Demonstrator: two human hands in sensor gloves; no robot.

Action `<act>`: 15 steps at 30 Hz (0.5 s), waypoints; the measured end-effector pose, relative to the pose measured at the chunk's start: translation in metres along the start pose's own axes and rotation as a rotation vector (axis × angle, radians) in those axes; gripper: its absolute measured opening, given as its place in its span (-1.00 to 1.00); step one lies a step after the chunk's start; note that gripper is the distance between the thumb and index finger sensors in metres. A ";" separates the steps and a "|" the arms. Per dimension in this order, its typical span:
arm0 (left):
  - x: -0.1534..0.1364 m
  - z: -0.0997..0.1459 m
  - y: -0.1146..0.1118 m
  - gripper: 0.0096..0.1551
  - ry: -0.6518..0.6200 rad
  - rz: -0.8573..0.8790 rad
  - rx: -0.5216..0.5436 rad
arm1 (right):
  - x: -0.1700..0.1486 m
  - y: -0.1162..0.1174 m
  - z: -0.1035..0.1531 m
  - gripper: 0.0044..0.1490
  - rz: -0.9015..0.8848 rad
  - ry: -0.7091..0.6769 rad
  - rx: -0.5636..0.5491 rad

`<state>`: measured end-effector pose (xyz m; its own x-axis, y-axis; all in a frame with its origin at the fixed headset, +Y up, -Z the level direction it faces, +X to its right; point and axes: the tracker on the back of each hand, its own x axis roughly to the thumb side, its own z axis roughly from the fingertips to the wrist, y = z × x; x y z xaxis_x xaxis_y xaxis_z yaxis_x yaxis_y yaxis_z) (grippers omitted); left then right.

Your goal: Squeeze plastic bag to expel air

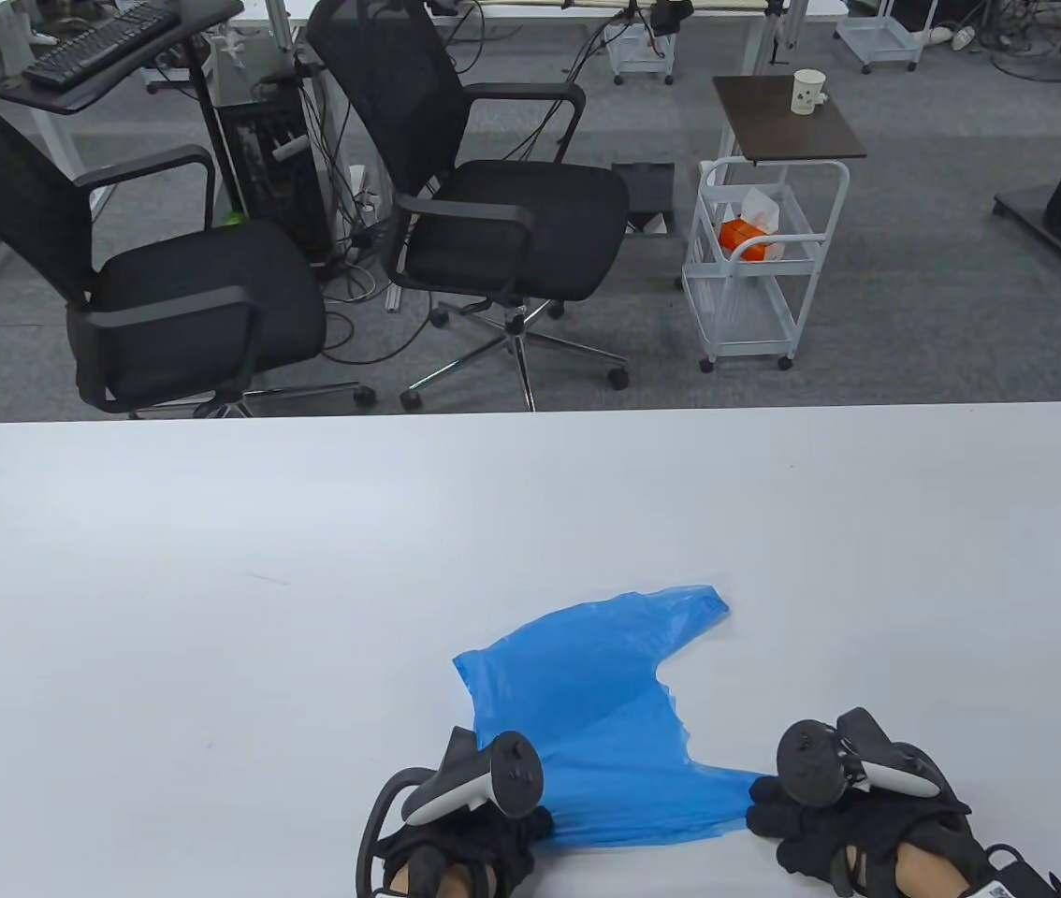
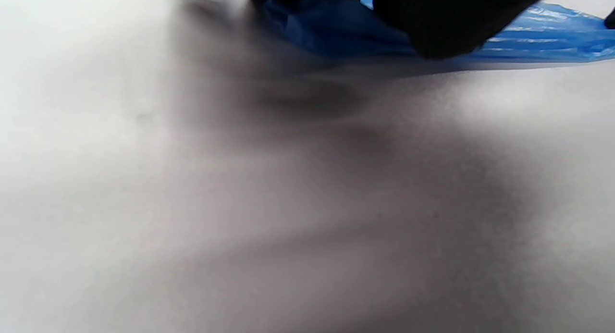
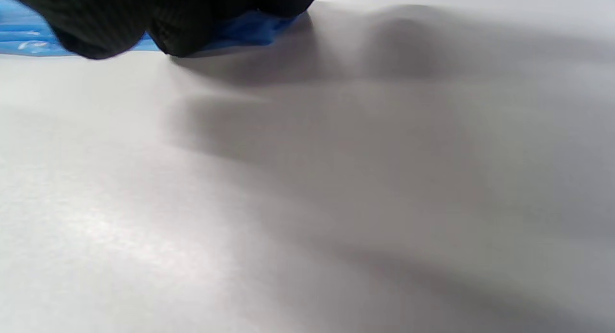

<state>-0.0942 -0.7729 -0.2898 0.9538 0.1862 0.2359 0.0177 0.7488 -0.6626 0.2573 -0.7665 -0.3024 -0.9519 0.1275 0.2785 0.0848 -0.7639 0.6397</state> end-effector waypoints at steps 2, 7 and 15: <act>0.000 0.000 0.000 -0.39 0.003 0.003 0.000 | -0.005 0.001 0.001 -0.31 -0.032 0.012 0.002; 0.002 0.001 0.000 -0.36 0.014 -0.014 -0.023 | -0.004 0.000 0.001 -0.31 -0.023 0.017 -0.008; 0.011 0.017 0.046 -0.37 0.092 -0.223 0.258 | -0.003 0.000 -0.001 -0.31 -0.044 0.012 -0.003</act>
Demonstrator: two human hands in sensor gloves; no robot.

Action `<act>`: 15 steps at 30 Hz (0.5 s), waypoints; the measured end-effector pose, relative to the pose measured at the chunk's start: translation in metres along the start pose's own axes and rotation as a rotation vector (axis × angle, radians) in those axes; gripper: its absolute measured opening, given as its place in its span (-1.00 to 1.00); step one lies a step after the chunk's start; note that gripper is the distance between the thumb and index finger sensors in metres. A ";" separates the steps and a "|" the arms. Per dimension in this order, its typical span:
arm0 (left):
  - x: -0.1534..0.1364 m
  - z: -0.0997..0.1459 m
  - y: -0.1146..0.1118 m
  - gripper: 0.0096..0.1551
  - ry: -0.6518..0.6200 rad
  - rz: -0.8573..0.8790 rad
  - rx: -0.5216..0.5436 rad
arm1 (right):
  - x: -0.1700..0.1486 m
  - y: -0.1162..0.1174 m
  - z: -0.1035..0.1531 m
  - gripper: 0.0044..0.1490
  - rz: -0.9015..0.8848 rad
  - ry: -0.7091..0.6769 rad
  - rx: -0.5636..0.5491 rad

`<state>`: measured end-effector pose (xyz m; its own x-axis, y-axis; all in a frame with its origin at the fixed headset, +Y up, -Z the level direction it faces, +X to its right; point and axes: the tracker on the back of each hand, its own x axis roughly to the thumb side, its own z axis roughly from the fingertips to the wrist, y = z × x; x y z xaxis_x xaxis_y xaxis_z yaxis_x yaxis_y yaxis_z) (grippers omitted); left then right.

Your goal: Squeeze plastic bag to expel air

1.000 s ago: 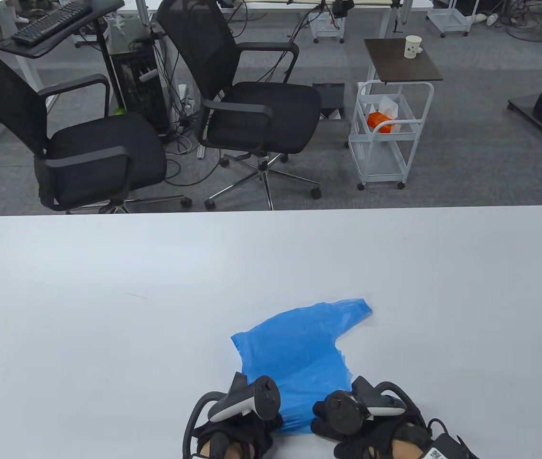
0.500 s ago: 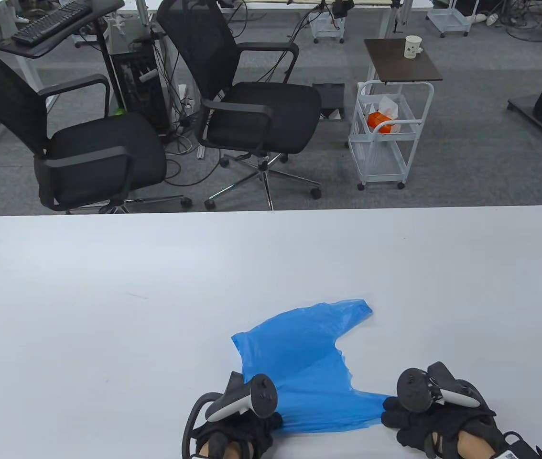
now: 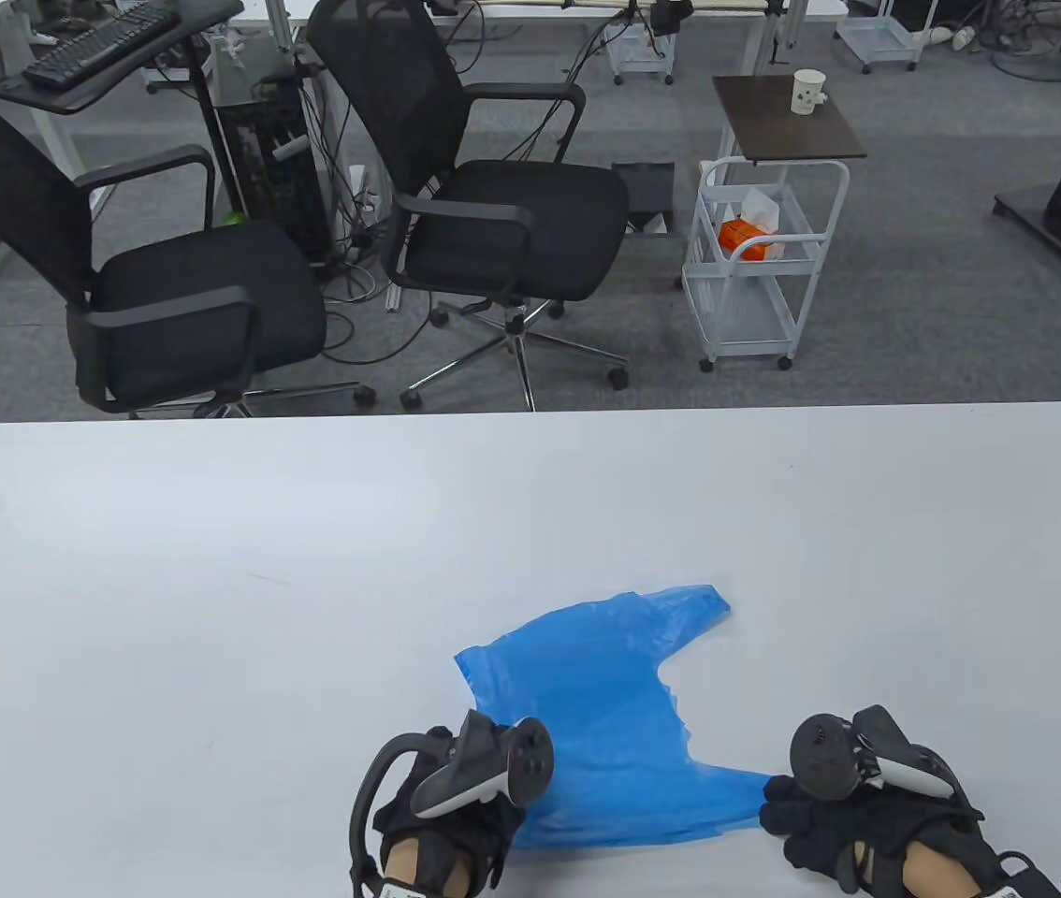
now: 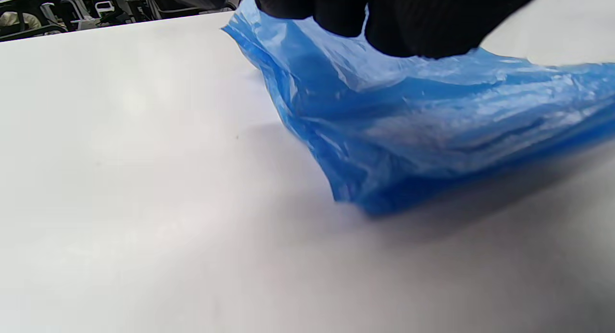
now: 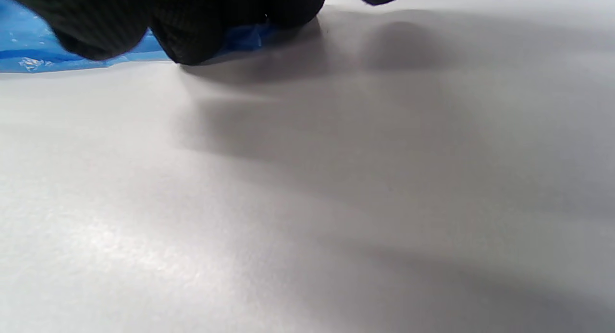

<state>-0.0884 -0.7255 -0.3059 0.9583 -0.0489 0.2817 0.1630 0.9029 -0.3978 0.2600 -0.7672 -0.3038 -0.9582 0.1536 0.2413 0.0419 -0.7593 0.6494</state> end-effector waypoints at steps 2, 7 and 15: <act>-0.002 -0.010 -0.002 -0.37 0.019 -0.030 -0.059 | 0.001 0.000 0.000 -0.31 0.008 0.007 0.008; -0.016 -0.033 -0.027 -0.35 0.073 0.007 -0.200 | 0.003 -0.001 0.000 -0.30 0.022 0.018 0.023; -0.019 -0.037 -0.032 -0.35 0.047 0.046 -0.185 | 0.022 -0.042 0.011 -0.28 -0.205 -0.198 -0.231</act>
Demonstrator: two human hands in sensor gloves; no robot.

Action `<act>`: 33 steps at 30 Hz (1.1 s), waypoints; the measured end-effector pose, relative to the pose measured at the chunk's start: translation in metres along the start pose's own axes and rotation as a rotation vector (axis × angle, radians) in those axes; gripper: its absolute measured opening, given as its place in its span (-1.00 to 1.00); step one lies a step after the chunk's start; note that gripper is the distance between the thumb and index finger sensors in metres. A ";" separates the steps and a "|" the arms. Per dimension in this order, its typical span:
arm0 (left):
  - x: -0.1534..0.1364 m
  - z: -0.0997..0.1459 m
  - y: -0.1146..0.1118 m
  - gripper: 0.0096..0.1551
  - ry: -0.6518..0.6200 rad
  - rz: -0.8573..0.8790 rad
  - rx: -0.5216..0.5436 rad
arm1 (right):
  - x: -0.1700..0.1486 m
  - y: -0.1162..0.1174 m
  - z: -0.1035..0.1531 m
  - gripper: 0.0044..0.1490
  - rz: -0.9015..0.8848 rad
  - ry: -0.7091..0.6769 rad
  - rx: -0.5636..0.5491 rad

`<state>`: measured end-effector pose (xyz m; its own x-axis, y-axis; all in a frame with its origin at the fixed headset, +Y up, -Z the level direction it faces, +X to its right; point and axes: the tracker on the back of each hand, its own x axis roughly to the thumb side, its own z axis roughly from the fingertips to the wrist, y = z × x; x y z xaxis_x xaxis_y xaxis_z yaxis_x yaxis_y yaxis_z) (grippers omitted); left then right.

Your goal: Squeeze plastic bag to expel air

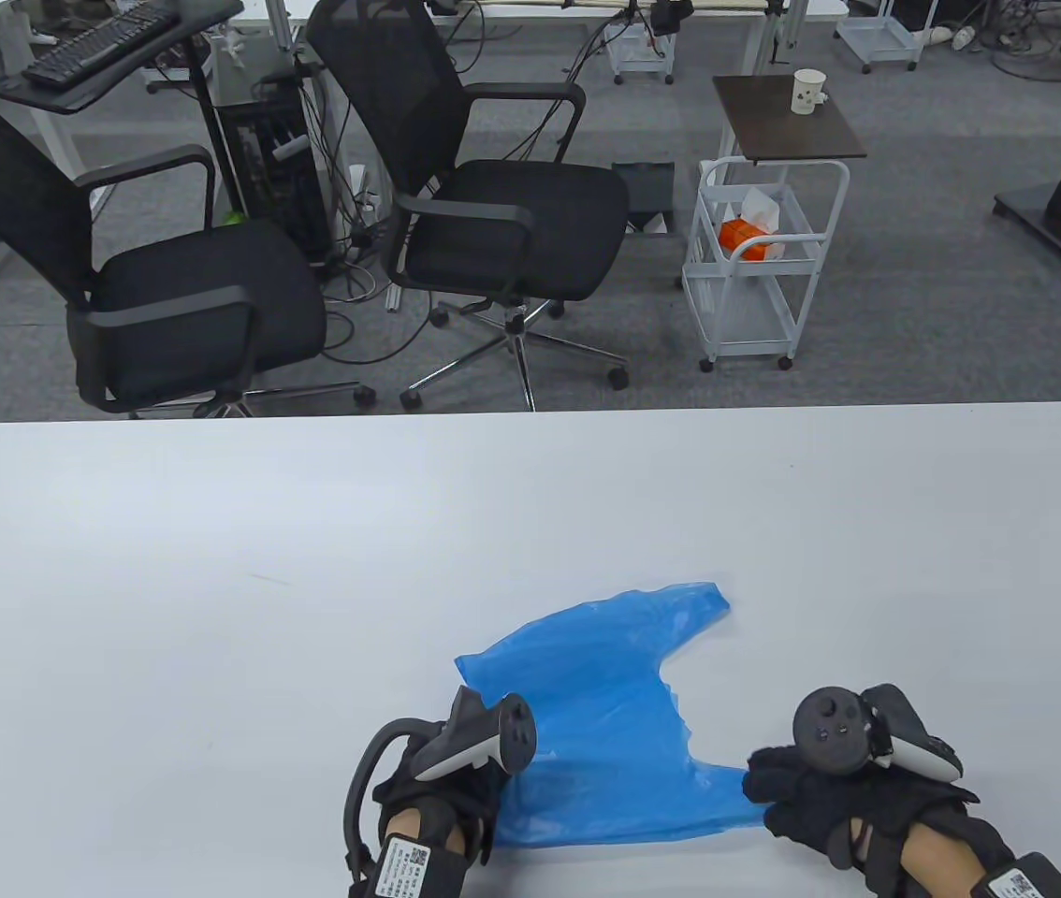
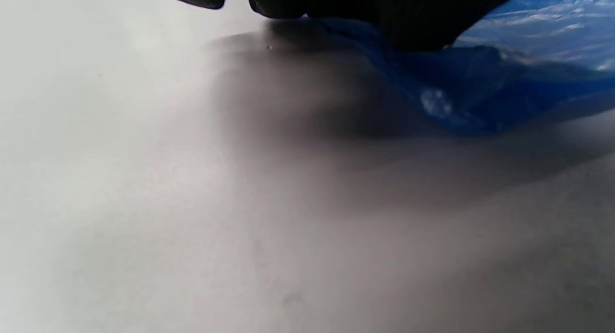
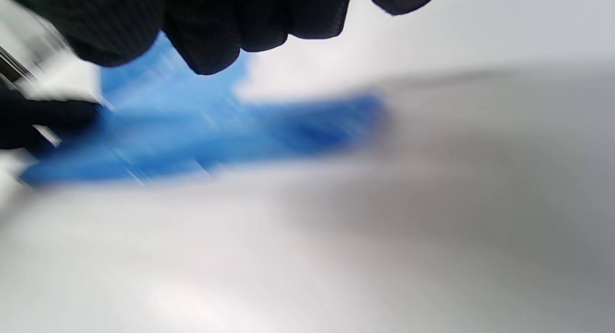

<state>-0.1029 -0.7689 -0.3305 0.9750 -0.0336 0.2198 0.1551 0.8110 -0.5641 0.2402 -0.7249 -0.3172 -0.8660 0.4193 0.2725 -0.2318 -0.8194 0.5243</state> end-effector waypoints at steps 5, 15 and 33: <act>-0.006 -0.003 -0.002 -0.35 -0.021 0.083 0.003 | 0.068 -0.004 -0.029 -0.20 0.178 -0.106 -0.041; -0.012 -0.003 -0.007 -0.36 -0.040 0.182 0.007 | 0.138 0.072 -0.123 -0.19 0.284 -0.093 0.166; -0.017 -0.003 -0.007 -0.37 -0.045 0.243 0.002 | 0.070 0.059 -0.106 -0.21 0.289 0.011 0.175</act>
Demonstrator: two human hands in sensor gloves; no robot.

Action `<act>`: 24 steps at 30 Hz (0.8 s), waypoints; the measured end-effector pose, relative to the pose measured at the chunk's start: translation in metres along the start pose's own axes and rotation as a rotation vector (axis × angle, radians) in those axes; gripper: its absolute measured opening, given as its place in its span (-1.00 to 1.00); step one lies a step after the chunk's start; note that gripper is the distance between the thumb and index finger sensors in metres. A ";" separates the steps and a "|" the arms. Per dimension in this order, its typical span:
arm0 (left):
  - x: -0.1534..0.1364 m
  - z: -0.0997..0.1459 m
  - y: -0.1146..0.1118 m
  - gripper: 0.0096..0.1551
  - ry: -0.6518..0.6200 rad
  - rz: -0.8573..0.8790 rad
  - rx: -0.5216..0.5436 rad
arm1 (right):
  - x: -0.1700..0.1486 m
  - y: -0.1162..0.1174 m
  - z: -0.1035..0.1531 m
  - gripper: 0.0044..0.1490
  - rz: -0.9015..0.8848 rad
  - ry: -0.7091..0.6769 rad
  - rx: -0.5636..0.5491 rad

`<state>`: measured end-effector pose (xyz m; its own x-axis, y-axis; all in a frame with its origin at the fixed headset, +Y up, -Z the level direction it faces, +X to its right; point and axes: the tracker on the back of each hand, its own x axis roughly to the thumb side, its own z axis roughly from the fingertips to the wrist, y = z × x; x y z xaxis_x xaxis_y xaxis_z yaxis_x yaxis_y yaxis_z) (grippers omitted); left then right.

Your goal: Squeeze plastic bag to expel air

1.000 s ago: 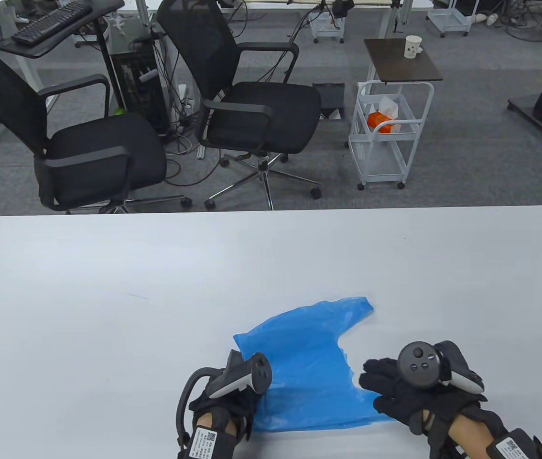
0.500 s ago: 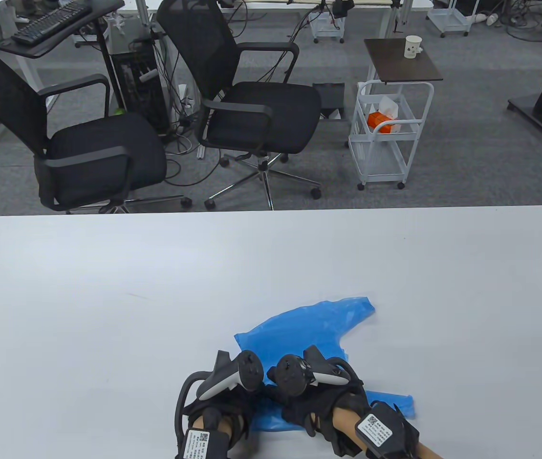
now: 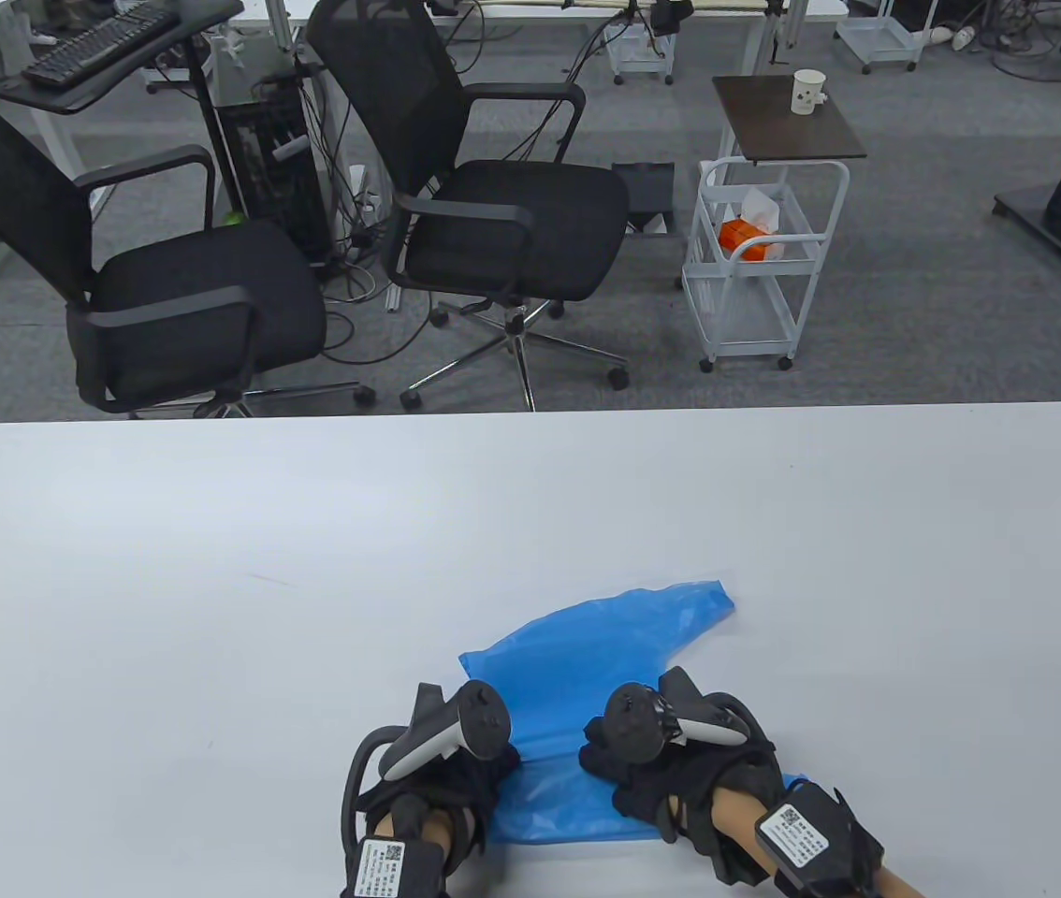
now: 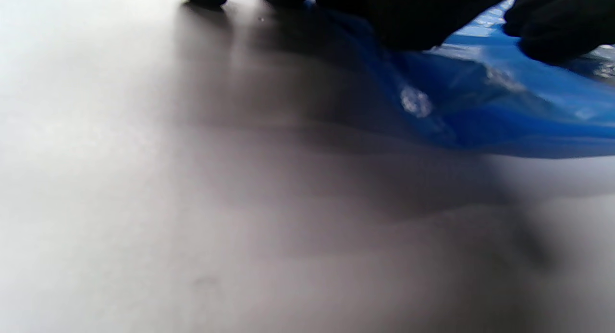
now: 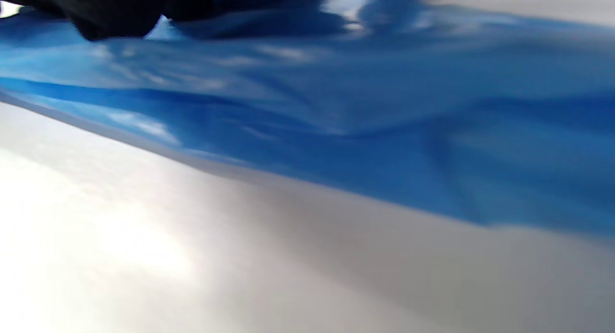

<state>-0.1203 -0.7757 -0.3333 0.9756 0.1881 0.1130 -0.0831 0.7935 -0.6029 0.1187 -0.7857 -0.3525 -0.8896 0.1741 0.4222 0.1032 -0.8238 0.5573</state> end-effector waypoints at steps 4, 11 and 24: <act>-0.001 0.000 0.000 -0.38 0.005 0.012 0.007 | -0.027 0.003 0.015 -0.21 -0.025 0.034 -0.011; -0.001 0.000 0.000 -0.38 0.008 0.011 0.012 | -0.058 0.013 0.034 -0.19 -0.085 0.074 -0.030; 0.009 0.013 0.017 -0.31 0.035 -0.085 0.090 | -0.057 0.017 0.034 -0.14 -0.107 0.077 -0.039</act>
<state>-0.1160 -0.7535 -0.3321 0.9863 0.0986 0.1321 -0.0161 0.8550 -0.5184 0.1863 -0.7914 -0.3433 -0.9265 0.2213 0.3045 -0.0101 -0.8233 0.5675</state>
